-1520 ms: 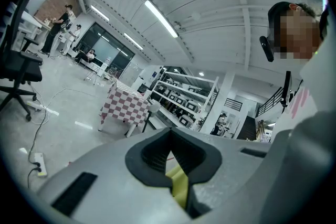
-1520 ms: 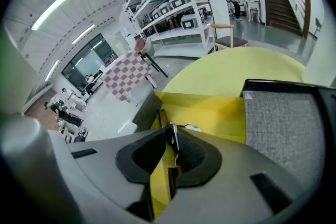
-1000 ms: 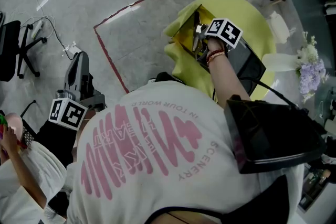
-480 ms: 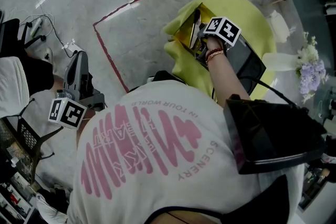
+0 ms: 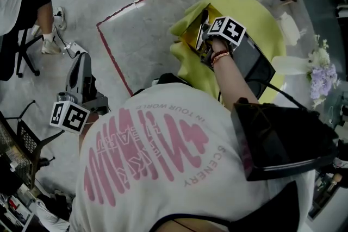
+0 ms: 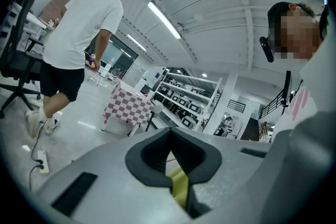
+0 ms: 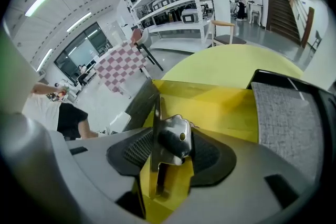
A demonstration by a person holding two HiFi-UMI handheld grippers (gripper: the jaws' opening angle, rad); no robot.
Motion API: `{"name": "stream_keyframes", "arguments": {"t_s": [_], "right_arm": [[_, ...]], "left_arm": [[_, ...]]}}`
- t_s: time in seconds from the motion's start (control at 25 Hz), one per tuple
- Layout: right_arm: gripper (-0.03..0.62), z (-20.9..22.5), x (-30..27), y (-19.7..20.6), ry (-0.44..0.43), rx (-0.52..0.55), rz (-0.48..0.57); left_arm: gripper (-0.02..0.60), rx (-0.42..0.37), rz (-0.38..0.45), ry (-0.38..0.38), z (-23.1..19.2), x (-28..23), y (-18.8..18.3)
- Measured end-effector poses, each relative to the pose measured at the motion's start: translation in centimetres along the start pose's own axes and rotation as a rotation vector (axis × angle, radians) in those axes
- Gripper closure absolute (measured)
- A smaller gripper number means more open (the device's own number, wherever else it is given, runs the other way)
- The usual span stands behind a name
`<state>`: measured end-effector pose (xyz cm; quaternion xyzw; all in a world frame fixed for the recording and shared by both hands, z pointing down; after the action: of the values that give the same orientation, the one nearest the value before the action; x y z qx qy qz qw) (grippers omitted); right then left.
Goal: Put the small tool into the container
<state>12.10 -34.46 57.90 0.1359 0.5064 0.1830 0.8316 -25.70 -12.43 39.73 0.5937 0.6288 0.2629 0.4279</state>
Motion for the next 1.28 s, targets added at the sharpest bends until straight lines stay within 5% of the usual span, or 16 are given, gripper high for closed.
{"name": "stream_keyframes", "arguments": {"t_s": [0.84, 1.28], "right_arm": [[0.366, -0.5, 1.2, -2.5, 0.035, 0.045, 0.074], [0.367, -1.6, 6.3, -1.8, 0.023, 0.049, 0.203]], "left_arm": [[0.574, 0.003, 0.03, -0.022, 0.0, 0.7, 0.6], [0.574, -0.015, 0.03, 0.064, 0.7, 3.1, -0.6]]}}
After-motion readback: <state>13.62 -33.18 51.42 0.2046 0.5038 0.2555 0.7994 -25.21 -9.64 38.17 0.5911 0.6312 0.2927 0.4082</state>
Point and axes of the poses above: the fingertips, and each gripper's own axes: x backward along the fingers, z to its right, y out of its underside, the point moved 2 cm from there along x, backward along the fingers, and after that the axes turned 13 degrees about -y, right-handed, at the moved point
